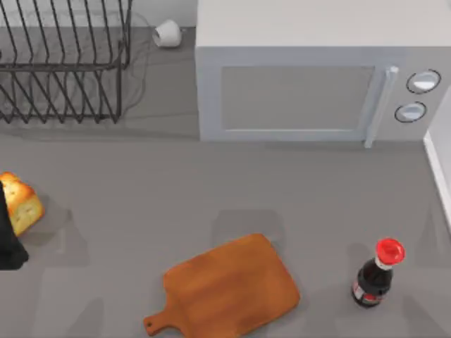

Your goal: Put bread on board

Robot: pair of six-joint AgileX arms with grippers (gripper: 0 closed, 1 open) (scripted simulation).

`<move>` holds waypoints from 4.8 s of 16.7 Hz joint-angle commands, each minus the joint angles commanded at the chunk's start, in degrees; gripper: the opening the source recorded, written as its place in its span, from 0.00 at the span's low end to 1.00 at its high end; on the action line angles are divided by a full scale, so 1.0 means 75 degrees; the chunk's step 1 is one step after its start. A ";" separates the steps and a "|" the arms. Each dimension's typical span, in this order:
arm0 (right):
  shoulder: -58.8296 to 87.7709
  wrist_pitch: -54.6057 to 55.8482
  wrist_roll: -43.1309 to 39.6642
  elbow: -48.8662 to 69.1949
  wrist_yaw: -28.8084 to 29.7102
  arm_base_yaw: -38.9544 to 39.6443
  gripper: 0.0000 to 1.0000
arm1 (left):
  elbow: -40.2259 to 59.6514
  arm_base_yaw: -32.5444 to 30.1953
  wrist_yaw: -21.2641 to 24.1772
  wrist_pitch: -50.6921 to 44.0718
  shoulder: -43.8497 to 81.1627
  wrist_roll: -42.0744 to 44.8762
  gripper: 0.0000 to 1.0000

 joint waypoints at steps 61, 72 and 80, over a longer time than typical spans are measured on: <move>0.0000 0.0000 0.0000 0.0000 0.0000 0.0000 1.00 | 0.9028 0.0417 0.0013 -0.6030 1.5000 0.5509 0.00; 0.0000 0.0000 0.0000 0.0000 0.0000 0.0000 1.00 | 0.9276 0.0403 0.0017 -0.6339 1.4896 0.5514 0.00; 0.0000 0.0000 0.0000 0.0000 0.0000 0.0000 1.00 | 1.0859 0.0376 0.0013 -0.8846 1.4027 0.5485 0.00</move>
